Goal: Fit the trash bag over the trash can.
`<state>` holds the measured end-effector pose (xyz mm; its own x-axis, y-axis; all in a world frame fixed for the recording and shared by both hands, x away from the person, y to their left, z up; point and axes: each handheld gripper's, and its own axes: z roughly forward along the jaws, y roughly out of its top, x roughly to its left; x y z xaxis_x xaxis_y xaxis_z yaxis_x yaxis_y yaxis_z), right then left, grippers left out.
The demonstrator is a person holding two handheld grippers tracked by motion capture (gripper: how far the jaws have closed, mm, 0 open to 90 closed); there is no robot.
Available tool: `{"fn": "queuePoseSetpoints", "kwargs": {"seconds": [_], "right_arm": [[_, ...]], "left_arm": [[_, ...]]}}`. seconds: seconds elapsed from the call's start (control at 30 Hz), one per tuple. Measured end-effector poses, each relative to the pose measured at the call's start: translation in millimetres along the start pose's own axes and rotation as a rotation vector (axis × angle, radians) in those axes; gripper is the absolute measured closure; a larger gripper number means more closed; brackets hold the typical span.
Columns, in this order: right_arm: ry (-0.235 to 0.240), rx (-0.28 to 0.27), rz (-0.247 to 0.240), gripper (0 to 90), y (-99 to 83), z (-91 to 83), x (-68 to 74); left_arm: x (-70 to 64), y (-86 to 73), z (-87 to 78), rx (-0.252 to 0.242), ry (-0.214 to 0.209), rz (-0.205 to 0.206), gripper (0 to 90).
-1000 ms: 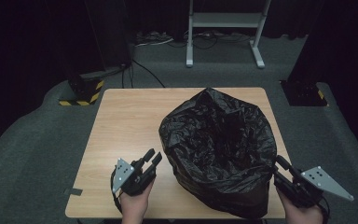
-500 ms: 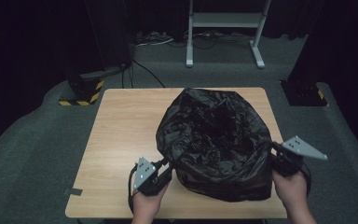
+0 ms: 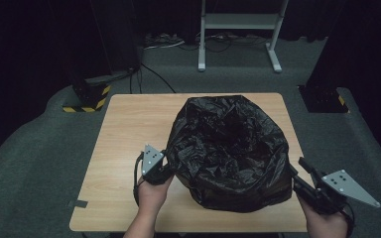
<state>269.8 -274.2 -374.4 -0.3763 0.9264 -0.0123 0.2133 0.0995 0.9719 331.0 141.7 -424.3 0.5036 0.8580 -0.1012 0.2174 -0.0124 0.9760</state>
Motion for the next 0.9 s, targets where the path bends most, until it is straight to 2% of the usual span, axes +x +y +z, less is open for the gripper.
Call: {"fn": "queuePoseSetpoints", "kwargs": {"seconds": [0.03, 0.07, 0.1, 0.13, 0.17, 0.2, 0.23, 0.27, 0.3, 0.33, 0.37, 0.4, 0.43, 0.47, 0.5, 0.53, 0.57, 0.6, 0.63, 0.67, 0.7, 0.73, 0.77, 0.8, 0.83, 0.87, 0.9], "right_arm": [[0.000, 0.000, 0.000, 54.5, 0.0, 0.0, 0.0], [0.021, 0.012, -0.026, 54.3, 1.9, 10.6, 4.6], [0.021, 0.012, -0.026, 54.3, 1.9, 10.6, 4.6], [0.028, 0.007, -0.035, 57.4, 6.7, 24.3, 4.6], [0.028, 0.007, -0.035, 57.4, 6.7, 24.3, 4.6], [0.025, 0.002, -0.043, 58.1, 9.4, 31.4, 3.0], [0.028, 0.013, -0.046, 59.2, 12.8, 39.3, -0.5], [0.039, 0.020, -0.045, 58.5, 18.2, 54.1, -9.1], [0.039, 0.020, -0.045, 58.5, 18.2, 54.1, -9.1], [0.037, 0.040, -0.065, 56.2, 21.2, 67.3, -17.9], [0.037, 0.040, -0.065, 56.2, 21.2, 67.3, -17.9], [0.003, 0.055, -0.055, 56.2, 23.3, 69.4, -26.5], [0.003, 0.055, -0.055, 56.2, 23.3, 69.4, -26.5], [-0.008, 0.047, -0.040, 56.3, 24.8, 64.6, -30.1], [-0.024, 0.026, -0.023, 56.3, 27.4, 55.0, -33.4], [-0.039, -0.009, -0.004, 56.3, 32.9, 38.8, -35.8], [-0.039, -0.009, -0.004, 56.3, 32.9, 38.8, -35.8], [-0.041, -0.052, 0.020, 55.2, 41.4, 21.2, -34.8], [-0.041, -0.052, 0.020, 55.2, 41.4, 21.2, -34.8], [-0.029, -0.075, 0.035, 54.0, 46.0, 14.3, -32.5], [-0.003, -0.105, 0.048, 52.2, 54.3, 5.9, -24.1], [0.016, -0.115, 0.054, 51.6, 57.5, 4.3, -19.1], [0.016, -0.115, 0.054, 51.6, 57.5, 4.3, -19.1], [0.042, -0.120, 0.057, 50.8, 60.2, 6.3, -10.0], [0.042, -0.120, 0.057, 50.8, 60.2, 6.3, -10.0], [0.052, -0.082, 0.070, 50.6, 58.0, 14.8, -5.9], [0.052, -0.082, 0.070, 50.6, 58.0, 14.8, -5.9]], "left_arm": [[0.0, 0.0, 0.0, 0.000, 0.000, 0.000, 65.1], [-6.5, -2.9, -6.0, -0.004, -0.015, -0.008, 65.0], [-6.5, -2.9, -6.0, -0.004, -0.015, -0.008, 65.0], [-15.3, -6.0, -13.9, -0.011, -0.019, 0.003, 65.4], [-15.3, -6.0, -13.9, -0.011, -0.019, 0.003, 66.6], [-19.6, -7.9, -17.8, -0.015, -0.021, -0.001, 66.6], [-23.9, -10.3, -22.4, -0.016, -0.029, -0.001, 67.0], [-29.0, -13.9, -27.8, -0.016, -0.049, -0.002, 66.5], [-29.0, -13.9, -27.8, -0.016, -0.049, -0.002, 65.5], [-30.4, -16.2, -33.5, -0.016, -0.047, 0.013, 64.6], [-30.4, -16.2, -33.5, -0.016, -0.047, 0.013, 63.7], [-20.9, -13.3, -40.2, -0.035, -0.009, -0.013, 62.9], [-20.9, -13.3, -40.2, -0.035, -0.009, -0.013, 62.9], [-11.5, -8.2, -44.6, -0.055, 0.012, -0.022, 62.9], [-5.8, -3.9, -46.7, -0.069, 0.024, -0.031, 62.6], [7.1, 12.5, -50.6, -0.113, 0.042, -0.056, 59.6], [7.1, 12.5, -50.6, -0.113, 0.042, -0.056, 57.1], [11.2, 22.5, -51.9, -0.137, 0.042, -0.061, 54.6], [13.6, 32.8, -52.6, -0.170, 0.029, -0.072, 54.6], [15.9, 45.3, -53.0, -0.215, -0.010, -0.100, 52.4], [15.8, 52.4, -52.6, -0.234, -0.021, -0.108, 47.3], [13.5, 60.6, -51.0, -0.249, -0.027, -0.095, 47.0], [9.9, 66.8, -48.0, -0.252, -0.032, -0.068, 47.0], [4.3, 72.4, -37.3, -0.216, -0.054, -0.038, 47.0], [4.3, 72.4, -37.3, -0.216, -0.054, -0.038, 47.2], [2.6, 70.6, -26.9, -0.175, -0.065, -0.047, 48.2], [2.6, 70.6, -26.9, -0.175, -0.065, -0.047, 51.8]]}}
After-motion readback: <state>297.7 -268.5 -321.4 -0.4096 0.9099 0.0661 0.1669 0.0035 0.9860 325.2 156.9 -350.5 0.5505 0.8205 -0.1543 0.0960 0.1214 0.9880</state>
